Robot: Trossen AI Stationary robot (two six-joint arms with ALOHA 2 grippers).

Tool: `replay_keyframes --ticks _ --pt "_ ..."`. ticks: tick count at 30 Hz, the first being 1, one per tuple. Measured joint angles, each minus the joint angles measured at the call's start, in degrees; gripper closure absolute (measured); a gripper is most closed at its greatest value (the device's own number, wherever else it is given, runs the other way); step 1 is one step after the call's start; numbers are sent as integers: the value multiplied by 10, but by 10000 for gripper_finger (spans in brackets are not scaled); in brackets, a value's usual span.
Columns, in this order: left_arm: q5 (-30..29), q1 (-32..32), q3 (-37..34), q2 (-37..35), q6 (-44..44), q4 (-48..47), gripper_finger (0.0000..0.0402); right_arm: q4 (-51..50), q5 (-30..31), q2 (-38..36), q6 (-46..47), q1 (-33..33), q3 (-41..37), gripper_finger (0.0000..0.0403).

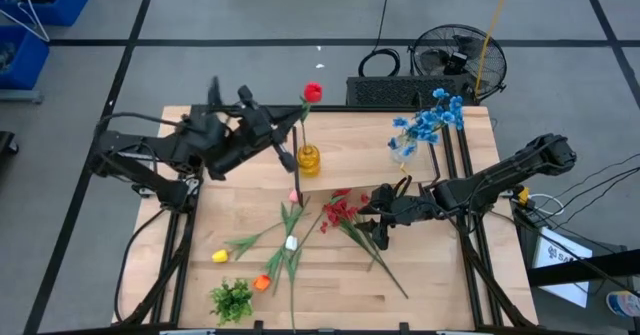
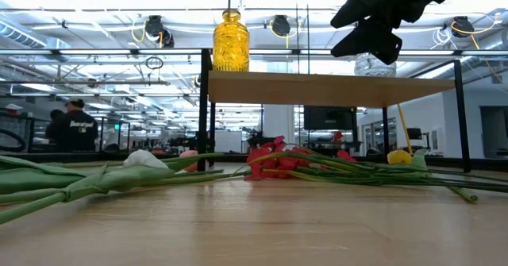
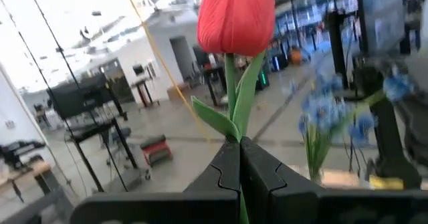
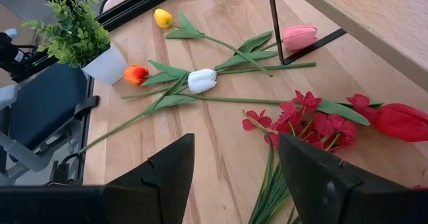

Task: Pick and place flowers into a vace then onto a shelf
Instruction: Put the left red flower into the yellow vase, then put the red flowers into the transparent vase

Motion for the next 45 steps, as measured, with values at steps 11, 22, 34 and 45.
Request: replay_keyframes --ticks 11,22,34,45 --pt "2 27 0 1 -99 -120 349 0 0 0 1 0 0 193" --pt "17 31 0 27 -136 -161 269 0 0 0 2 0 0 193" --pt "21 -8 0 -21 -279 -378 209 0 0 0 2 0 0 193" --pt "275 -61 -40 -19 -627 -717 239 0 -2 0 -12 0 -21 193"
